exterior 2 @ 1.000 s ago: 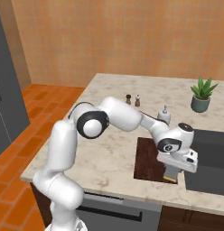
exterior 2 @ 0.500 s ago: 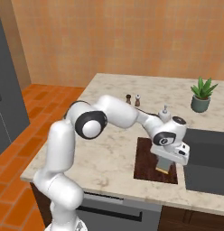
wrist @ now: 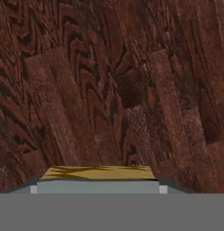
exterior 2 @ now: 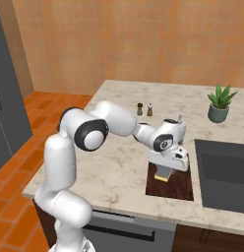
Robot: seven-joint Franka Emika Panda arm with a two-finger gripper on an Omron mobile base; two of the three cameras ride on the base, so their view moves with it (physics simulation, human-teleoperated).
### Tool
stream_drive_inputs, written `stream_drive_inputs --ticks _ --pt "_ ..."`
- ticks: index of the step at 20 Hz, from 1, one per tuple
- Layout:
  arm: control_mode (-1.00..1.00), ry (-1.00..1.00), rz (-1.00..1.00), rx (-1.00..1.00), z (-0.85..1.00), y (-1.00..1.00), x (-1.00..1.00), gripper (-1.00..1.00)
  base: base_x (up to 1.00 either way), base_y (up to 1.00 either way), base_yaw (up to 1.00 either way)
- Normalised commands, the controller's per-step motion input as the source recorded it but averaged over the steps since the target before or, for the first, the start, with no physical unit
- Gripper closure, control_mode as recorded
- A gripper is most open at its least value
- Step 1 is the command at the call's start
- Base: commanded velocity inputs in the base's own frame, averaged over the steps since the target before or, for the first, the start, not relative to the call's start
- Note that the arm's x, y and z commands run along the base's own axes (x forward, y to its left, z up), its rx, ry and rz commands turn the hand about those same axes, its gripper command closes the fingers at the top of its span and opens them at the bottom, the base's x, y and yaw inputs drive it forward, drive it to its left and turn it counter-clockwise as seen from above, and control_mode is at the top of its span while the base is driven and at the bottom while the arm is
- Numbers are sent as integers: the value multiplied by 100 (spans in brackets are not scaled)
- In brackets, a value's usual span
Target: Pick up the sponge from the counter and clean the cutting board by briefly scrubbing or pressing down on the cutting board. Once finished, release the sponge.
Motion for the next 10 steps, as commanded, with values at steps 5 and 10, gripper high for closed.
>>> stream_drive_inputs --ticks 5,10 --pt "-100 17 0 -11 -20 89 9 100 0 0 0" --pt "-100 6 0 -3 -5 34 59 100 0 0 0"
